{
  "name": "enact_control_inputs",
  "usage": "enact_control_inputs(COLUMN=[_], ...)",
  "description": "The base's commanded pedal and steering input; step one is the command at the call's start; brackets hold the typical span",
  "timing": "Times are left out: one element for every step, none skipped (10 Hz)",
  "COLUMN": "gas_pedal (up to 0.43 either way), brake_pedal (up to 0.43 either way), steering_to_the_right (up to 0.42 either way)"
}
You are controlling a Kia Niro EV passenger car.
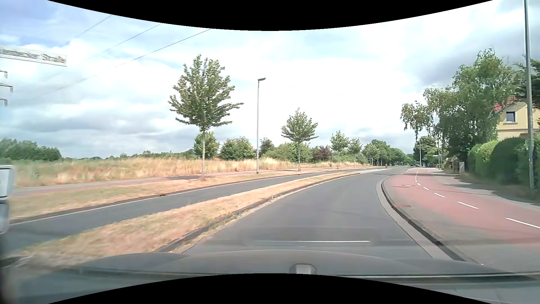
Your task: Follow the waypoints while adhering to traffic rules and regulations
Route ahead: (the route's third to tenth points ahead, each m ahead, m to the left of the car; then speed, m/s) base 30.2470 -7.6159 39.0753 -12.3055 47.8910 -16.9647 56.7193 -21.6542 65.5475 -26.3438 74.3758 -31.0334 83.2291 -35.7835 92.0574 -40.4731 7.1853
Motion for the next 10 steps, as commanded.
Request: enact_control_inputs(gas_pedal=[0.22,0.228,0.24,0.24,0.24,0.24,0.24,0.26,0.26,0.268], brake_pedal=[0.012,0.018,0.012,0.012,0.012,0.018,0.012,0.012,0.018,0.012], steering_to_the_right=[0.162,0.155,0.148,0.136,0.124,0.119,0.114,0.11,0.106,0.099])
